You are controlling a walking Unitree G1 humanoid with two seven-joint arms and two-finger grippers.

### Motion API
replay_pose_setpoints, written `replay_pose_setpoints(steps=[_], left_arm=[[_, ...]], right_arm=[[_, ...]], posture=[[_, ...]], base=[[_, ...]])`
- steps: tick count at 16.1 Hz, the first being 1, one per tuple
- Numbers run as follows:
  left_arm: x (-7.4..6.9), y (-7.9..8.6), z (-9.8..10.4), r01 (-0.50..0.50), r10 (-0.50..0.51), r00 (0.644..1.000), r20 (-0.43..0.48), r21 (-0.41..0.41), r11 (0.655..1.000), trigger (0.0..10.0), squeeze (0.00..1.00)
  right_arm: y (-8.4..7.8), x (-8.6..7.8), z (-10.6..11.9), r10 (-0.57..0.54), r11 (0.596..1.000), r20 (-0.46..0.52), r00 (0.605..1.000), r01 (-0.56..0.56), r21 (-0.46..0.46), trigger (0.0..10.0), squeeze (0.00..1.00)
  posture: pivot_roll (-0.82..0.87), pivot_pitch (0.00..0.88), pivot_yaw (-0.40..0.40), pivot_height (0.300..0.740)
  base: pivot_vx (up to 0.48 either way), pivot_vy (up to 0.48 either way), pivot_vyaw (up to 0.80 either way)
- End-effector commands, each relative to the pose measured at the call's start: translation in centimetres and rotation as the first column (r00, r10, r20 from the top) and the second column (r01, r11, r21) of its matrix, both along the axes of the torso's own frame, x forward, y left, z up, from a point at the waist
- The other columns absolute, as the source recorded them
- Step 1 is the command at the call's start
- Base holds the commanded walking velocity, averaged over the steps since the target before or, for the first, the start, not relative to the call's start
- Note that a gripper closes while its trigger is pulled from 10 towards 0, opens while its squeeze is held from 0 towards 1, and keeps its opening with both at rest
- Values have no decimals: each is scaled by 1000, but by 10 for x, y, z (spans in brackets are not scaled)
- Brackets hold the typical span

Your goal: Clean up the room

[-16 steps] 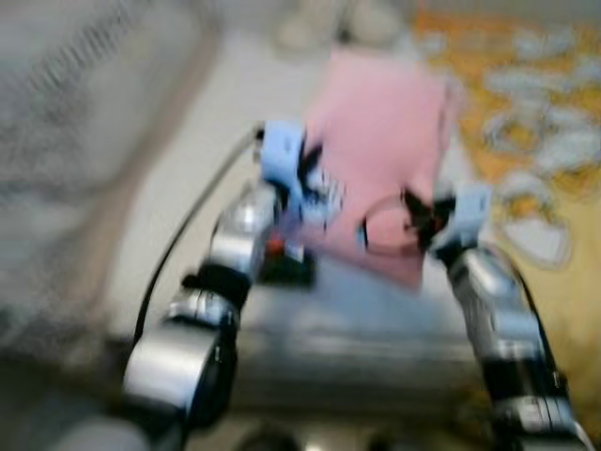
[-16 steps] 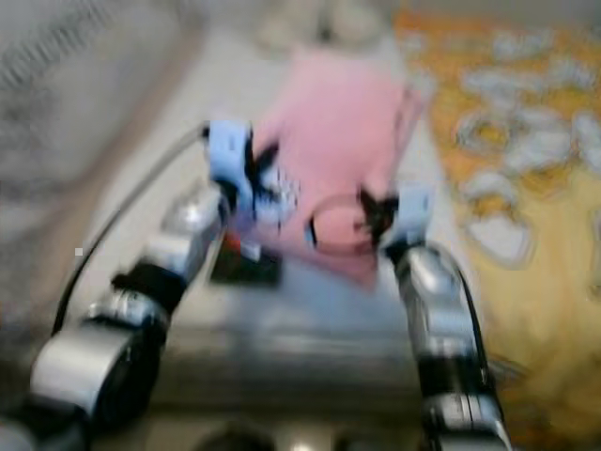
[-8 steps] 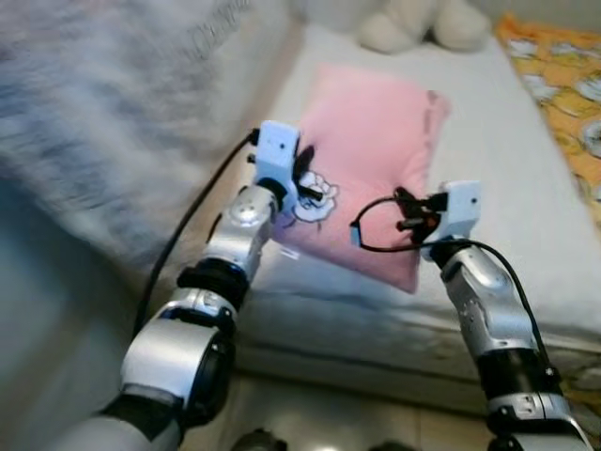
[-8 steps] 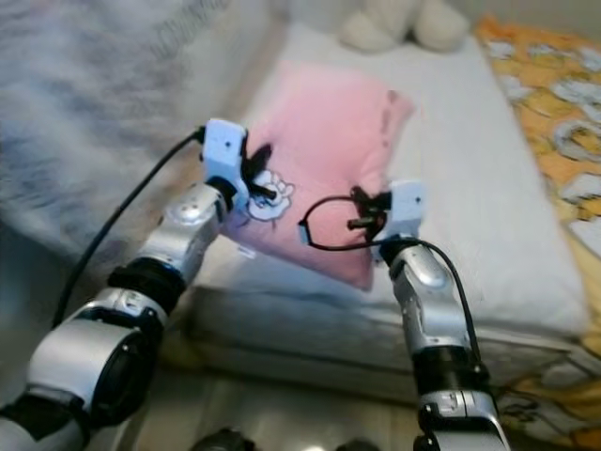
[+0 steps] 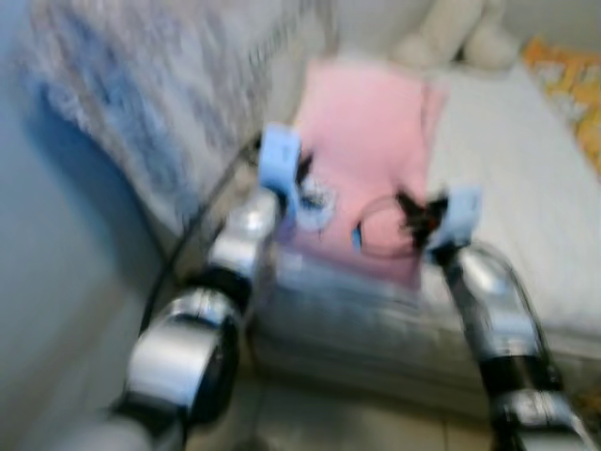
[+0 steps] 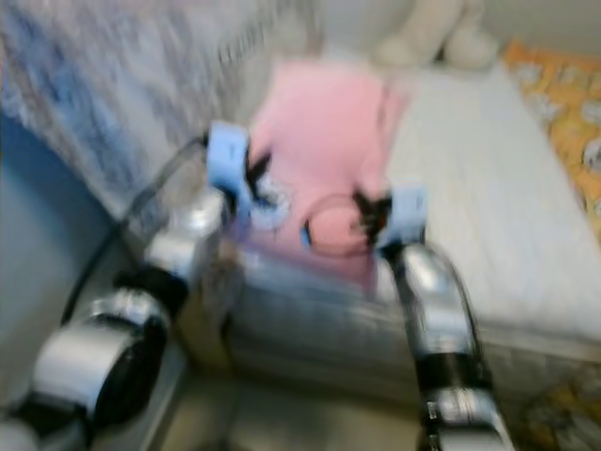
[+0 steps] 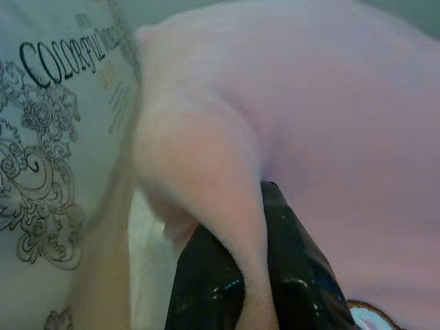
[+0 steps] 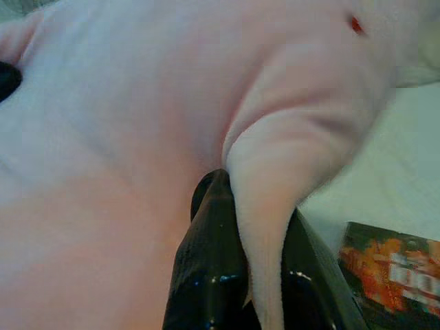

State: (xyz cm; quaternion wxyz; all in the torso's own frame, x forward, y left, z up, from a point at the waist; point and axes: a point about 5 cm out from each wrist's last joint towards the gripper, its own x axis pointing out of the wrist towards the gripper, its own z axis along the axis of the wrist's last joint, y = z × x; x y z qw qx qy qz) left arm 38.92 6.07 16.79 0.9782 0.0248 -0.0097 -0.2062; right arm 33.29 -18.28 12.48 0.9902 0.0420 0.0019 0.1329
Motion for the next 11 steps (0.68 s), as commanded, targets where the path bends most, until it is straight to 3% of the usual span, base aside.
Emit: replay_pose_setpoints(steps=[1, 11], left_arm=[[7, 20, 11, -81, 80, 996, 41, 3, 997, 10000, 0], [5, 12, 6, -73, 73, 997, 18, 6, 997, 10000, 0]], right_arm=[[0, 0, -2, -6, 1000, -7, 1000, 6, 4, 0, 0], [-2, -4, -7, -12, 1000, -18, 1000, 12, 6, 0, 0]], posture=[[-32, 0, 53, 740], [-46, 0, 65, 740]], base=[[480, 0, 0], [480, 0, 0]])
